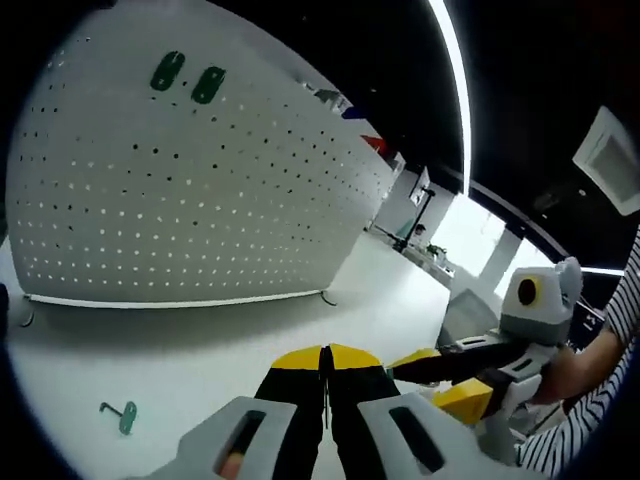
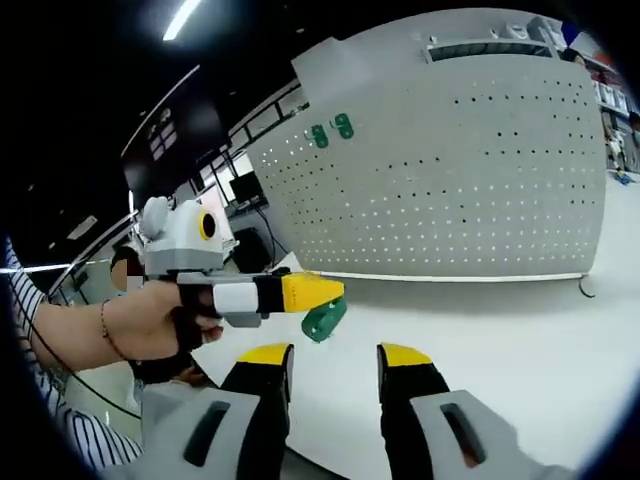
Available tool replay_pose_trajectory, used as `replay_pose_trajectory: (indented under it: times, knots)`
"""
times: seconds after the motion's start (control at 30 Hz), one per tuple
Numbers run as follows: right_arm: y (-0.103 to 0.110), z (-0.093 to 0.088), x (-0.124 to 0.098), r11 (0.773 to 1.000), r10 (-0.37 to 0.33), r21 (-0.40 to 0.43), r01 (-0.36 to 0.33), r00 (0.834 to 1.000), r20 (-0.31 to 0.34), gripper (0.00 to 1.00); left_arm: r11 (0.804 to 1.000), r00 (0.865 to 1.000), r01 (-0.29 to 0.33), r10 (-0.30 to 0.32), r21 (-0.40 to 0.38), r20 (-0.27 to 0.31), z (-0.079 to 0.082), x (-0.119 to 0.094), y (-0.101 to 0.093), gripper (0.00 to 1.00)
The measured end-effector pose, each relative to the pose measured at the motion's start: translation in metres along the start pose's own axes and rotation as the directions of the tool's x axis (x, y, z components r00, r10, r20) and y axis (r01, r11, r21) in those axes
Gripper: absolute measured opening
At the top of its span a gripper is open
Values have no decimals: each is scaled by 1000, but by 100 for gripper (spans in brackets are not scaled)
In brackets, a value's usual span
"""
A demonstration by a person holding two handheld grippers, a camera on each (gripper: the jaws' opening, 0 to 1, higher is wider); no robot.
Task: Insert the hook assembly into the mounting plate slot until the hook locks in place.
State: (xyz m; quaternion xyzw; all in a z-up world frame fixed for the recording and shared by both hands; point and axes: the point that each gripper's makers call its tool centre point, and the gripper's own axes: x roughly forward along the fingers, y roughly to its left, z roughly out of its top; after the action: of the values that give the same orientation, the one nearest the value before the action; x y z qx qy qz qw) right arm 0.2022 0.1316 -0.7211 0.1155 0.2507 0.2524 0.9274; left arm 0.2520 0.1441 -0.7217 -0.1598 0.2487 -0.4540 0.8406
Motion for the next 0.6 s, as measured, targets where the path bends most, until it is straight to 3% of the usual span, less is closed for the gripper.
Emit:
replay_pose_trajectory:
  times: [0.17, 0.6]
  knots:
    - [10, -1, 7, 999, 17, -28, -17, 1000, -13, 28, 999, 999, 11, -9, -46, 44, -3, -8, -10, 1]
    - [23, -2, 18, 992, 26, -120, -31, 999, -42, 20, 992, 992, 3, 14, -129, 128, -4, -24, -10, 1]
